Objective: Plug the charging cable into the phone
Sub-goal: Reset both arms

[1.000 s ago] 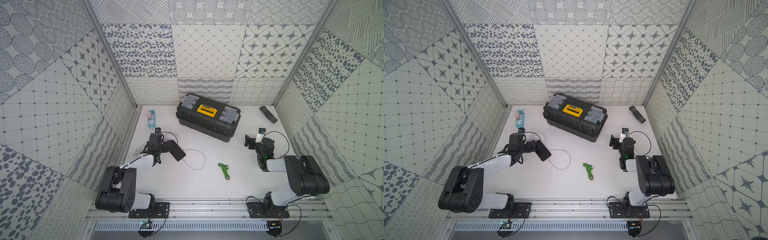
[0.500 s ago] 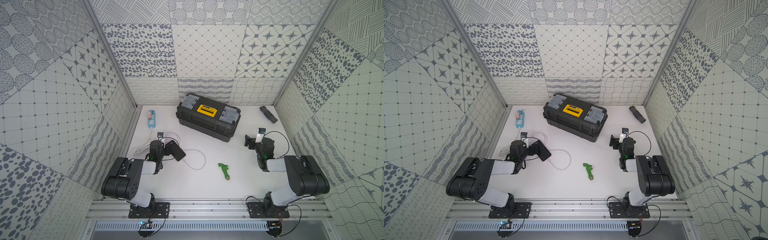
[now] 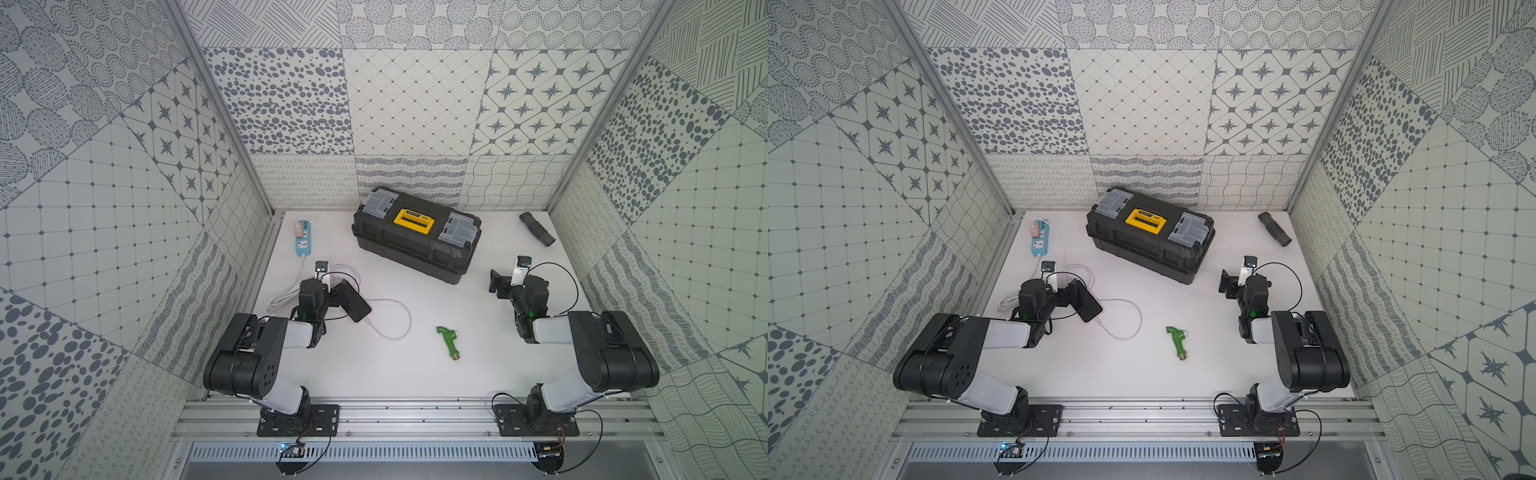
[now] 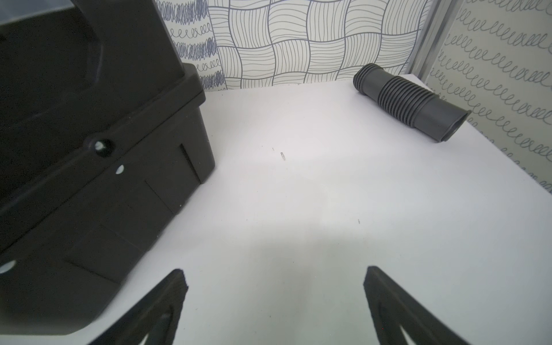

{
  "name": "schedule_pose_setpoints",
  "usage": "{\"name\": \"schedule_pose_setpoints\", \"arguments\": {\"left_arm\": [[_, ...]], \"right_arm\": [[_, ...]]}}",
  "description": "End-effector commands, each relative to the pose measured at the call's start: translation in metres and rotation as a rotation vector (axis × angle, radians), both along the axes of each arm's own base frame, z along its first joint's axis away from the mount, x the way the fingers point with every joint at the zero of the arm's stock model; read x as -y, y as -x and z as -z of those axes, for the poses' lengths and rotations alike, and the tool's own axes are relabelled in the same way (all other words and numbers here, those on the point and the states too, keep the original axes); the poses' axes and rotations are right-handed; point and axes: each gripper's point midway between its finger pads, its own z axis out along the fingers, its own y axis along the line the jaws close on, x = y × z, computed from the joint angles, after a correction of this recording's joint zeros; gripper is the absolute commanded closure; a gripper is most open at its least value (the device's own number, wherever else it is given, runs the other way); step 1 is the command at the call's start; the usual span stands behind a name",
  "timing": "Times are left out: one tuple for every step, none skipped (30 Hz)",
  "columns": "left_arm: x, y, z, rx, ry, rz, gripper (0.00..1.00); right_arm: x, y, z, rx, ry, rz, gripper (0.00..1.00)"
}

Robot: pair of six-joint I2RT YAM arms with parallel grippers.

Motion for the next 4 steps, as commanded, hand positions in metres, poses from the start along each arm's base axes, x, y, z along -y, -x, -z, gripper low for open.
{"name": "schedule_pose_setpoints", "arguments": {"left_arm": [[0.0062, -0.0094, -0.0144, 0.056, -0.018, 0.034, 0.03], [0.0057, -0.0095, -0.0149, 0.058, -0.019, 0.033, 0.03], [0.0066, -0.0087, -0.0143, 0.057, -0.019, 0.037, 0.03], [0.0069, -0.0087, -0.0147, 0.06, -0.019, 0.038, 0.03]], "right_arm": [[-0.0012, -0.0066, -0.0139, 0.056, 0.008, -0.01, 0.03], [-0.0015, -0.0066, -0.0139, 0.056, 0.009, -0.011, 0.03], [-0.0015, -0.0066, -0.0139, 0.056, 0.008, -0.011, 0.03], [-0.0014, -0.0063, -0.0138, 0.056, 0.008, -0.01, 0.03]]}}
